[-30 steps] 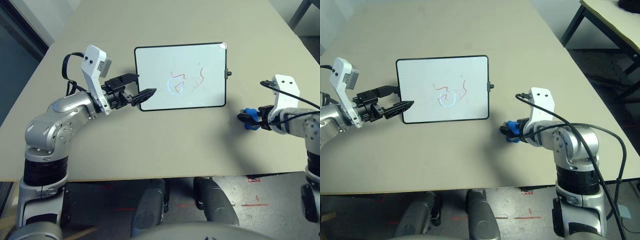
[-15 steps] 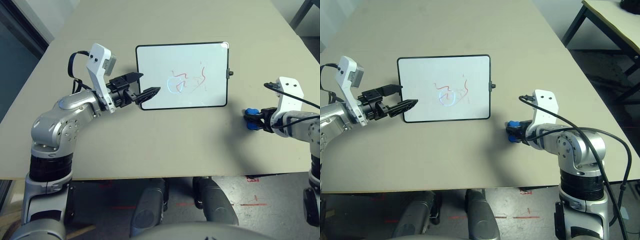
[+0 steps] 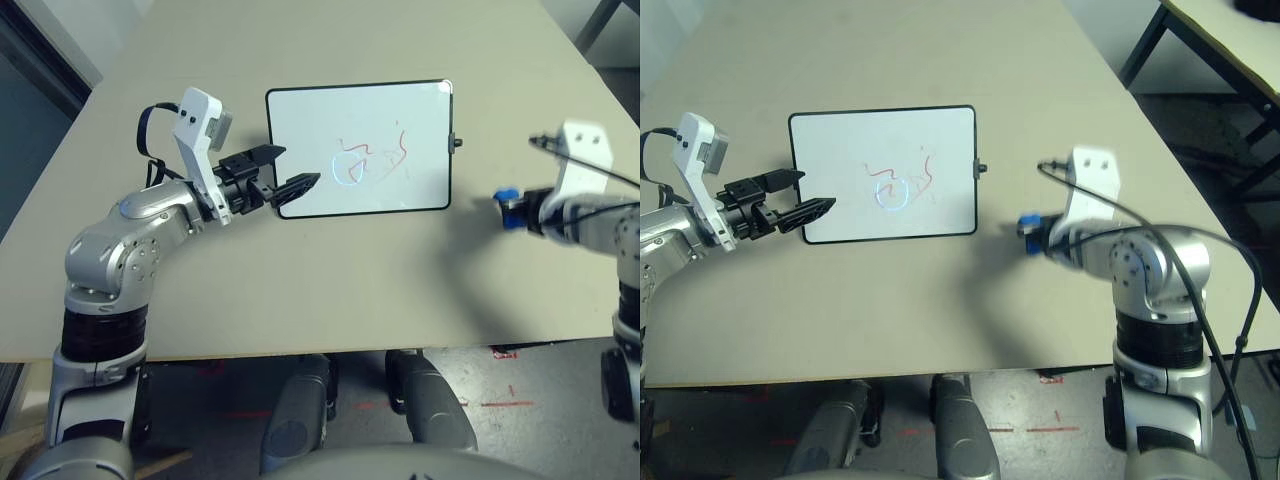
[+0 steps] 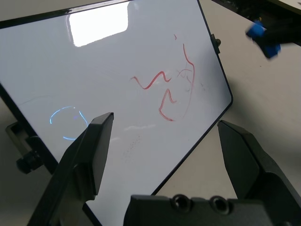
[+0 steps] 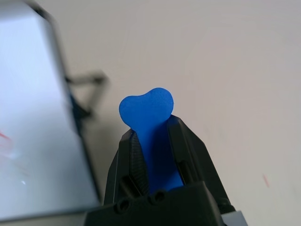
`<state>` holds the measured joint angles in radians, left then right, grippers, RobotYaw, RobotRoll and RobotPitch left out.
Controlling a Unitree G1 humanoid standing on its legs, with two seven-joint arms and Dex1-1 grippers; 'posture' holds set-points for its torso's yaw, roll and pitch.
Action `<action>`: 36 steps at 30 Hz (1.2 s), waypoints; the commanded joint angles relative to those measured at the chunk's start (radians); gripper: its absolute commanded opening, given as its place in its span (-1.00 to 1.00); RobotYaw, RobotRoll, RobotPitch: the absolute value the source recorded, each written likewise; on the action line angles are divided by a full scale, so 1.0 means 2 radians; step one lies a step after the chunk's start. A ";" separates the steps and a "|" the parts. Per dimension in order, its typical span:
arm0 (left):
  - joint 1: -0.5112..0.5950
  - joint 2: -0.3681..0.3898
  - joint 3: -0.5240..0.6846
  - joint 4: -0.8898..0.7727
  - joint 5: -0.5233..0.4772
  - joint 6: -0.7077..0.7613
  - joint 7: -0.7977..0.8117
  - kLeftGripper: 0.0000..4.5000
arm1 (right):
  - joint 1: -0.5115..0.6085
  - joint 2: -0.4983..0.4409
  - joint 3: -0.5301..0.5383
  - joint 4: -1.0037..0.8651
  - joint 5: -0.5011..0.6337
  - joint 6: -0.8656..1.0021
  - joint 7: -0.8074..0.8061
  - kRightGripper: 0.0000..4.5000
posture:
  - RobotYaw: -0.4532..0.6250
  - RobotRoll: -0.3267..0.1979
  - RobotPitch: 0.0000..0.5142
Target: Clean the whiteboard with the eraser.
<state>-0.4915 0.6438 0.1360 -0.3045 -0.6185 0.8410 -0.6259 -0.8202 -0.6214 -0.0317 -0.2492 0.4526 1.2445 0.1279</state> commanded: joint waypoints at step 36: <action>-0.013 0.009 -0.008 -0.002 -0.004 0.015 -0.006 1.00 | -0.007 0.138 0.210 0.197 -0.267 -0.296 0.169 -0.62 | -0.01 0.25 -0.24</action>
<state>-0.5224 0.6531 0.1145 -0.2833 -0.6210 0.8553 -0.6386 -0.8713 -0.3542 0.3778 0.1306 -0.0759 0.6110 0.4508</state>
